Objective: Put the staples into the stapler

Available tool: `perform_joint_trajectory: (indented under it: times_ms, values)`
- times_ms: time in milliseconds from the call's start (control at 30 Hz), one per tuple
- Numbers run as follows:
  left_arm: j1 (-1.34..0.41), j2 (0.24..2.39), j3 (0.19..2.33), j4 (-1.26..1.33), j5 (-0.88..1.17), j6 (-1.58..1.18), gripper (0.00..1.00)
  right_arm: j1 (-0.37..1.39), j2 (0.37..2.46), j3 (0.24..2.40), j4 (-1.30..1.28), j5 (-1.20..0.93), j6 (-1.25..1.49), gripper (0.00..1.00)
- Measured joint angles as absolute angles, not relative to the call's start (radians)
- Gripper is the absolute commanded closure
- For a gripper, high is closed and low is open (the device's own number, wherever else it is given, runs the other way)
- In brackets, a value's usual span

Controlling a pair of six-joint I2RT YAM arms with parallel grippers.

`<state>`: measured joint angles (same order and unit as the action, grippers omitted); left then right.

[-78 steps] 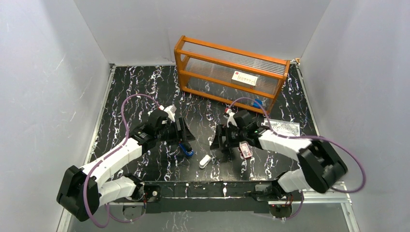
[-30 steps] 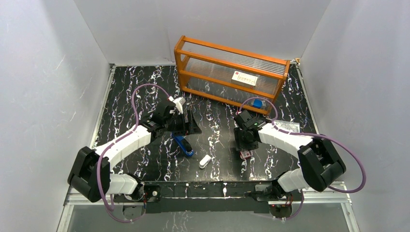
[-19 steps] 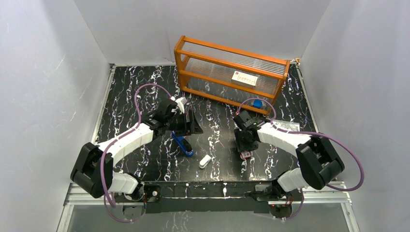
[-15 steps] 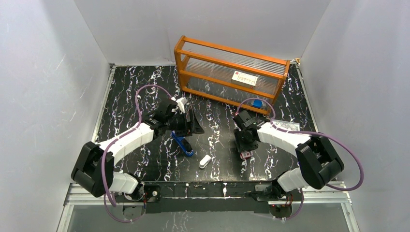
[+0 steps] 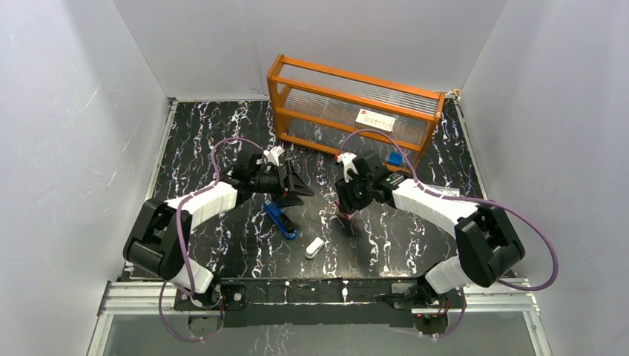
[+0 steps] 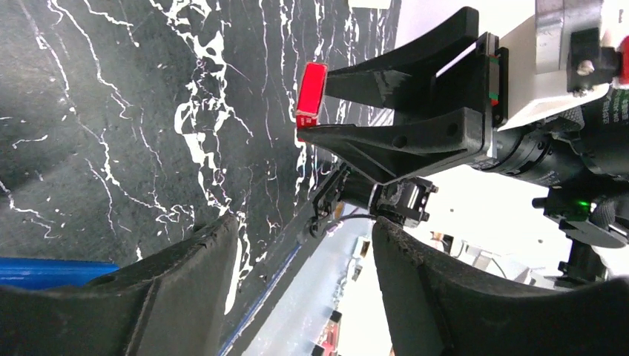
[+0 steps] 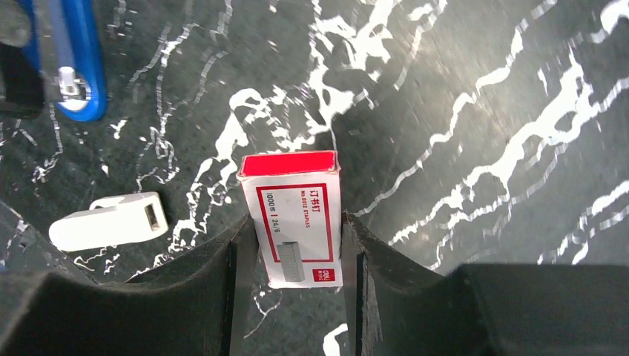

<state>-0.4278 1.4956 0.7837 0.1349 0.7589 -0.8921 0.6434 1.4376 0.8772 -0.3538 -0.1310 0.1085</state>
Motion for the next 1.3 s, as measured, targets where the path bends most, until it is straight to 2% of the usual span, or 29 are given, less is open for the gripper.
perform_joint_trajectory:
  times_ms: [100,200,433,600,767,900,1000,1100,1200,1300]
  values:
    - [-0.421,1.515,0.774,0.188,0.806,-0.921,0.53,0.643,1.455,0.881,-0.296,-0.205,0.041,0.49]
    - [-0.415,1.521,0.743,0.290,0.847,-0.964,0.60,0.646,1.475,0.881,-0.260,-0.274,-0.017,0.48]
    - [-0.415,1.611,0.693,0.508,0.901,-1.031,0.64,0.662,1.499,0.881,-0.238,-0.352,-0.104,0.48]
    - [-0.437,1.682,0.688,0.585,0.910,-1.057,0.77,0.678,1.531,0.893,-0.234,-0.372,-0.132,0.48]
    - [-0.456,1.715,0.688,0.649,0.913,-1.082,0.78,0.695,1.562,0.907,-0.231,-0.375,-0.140,0.48]
    - [-0.470,1.743,0.688,0.673,0.912,-1.087,0.71,0.704,1.564,0.911,-0.229,-0.376,-0.147,0.48]
    - [-0.477,1.763,0.688,0.673,0.904,-1.093,0.70,0.714,1.564,0.915,-0.226,-0.376,-0.154,0.48]
    - [-0.482,1.777,0.689,0.672,0.898,-1.094,0.73,0.719,1.564,0.915,-0.224,-0.376,-0.155,0.48]
    - [-0.485,1.784,0.690,0.672,0.896,-1.097,0.81,0.722,1.564,0.915,-0.224,-0.376,-0.154,0.49]
    - [-0.493,1.790,0.701,0.672,0.889,-1.096,0.82,0.722,1.571,0.915,-0.224,-0.377,-0.153,0.49]
